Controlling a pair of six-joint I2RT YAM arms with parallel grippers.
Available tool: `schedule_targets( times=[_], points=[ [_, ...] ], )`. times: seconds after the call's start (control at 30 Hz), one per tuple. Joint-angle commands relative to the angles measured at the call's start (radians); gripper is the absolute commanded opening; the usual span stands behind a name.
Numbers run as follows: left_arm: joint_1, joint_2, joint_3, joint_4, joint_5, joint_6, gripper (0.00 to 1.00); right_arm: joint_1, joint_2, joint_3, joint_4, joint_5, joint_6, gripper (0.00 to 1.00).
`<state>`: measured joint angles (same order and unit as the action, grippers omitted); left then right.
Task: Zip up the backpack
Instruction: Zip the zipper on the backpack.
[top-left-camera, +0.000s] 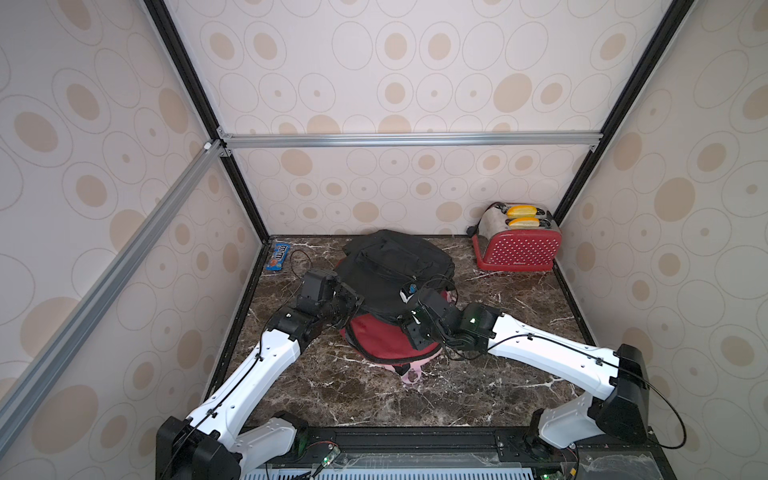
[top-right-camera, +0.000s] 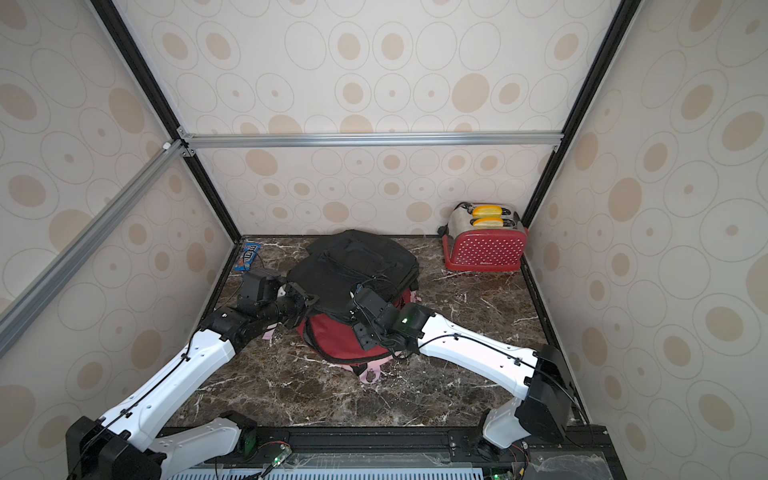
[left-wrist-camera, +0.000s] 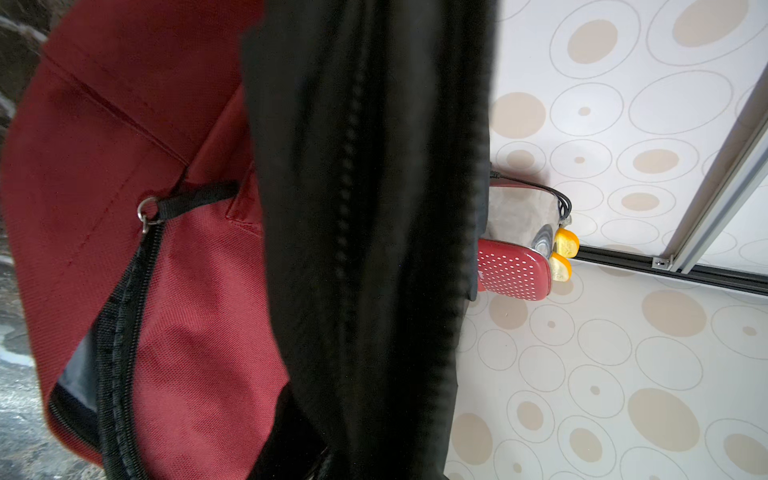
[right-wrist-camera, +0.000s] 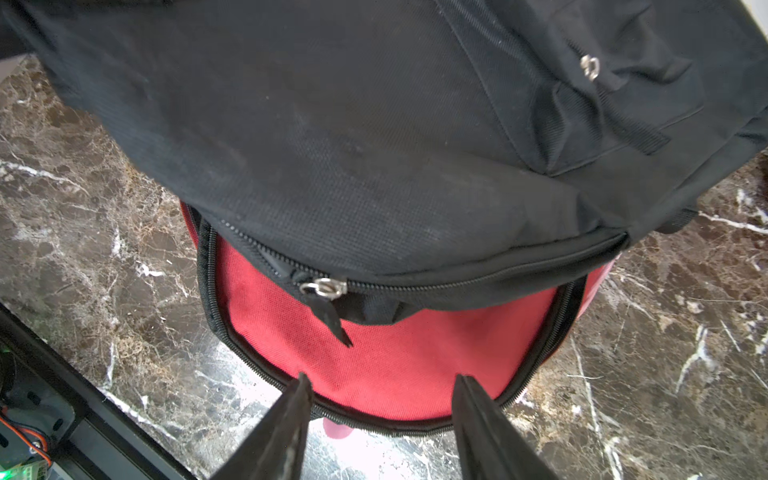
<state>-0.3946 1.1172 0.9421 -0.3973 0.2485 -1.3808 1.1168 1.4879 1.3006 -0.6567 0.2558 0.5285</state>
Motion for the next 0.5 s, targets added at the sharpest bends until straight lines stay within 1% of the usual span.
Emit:
schedule_targets(
  times=[0.0,0.3,0.47],
  points=[
    [-0.007,-0.004,0.066,0.069,0.002,-0.023,0.0,0.008,0.023,0.03,0.025,-0.026,-0.014,0.59],
    [-0.011,0.004,0.072,0.083,0.012,-0.035,0.0,0.011,0.057,0.031,0.067,-0.05,-0.024,0.57],
    [-0.015,0.001,0.07,0.082,0.012,-0.037,0.0,0.011,0.089,0.056,0.085,-0.01,-0.055,0.55]
  ],
)
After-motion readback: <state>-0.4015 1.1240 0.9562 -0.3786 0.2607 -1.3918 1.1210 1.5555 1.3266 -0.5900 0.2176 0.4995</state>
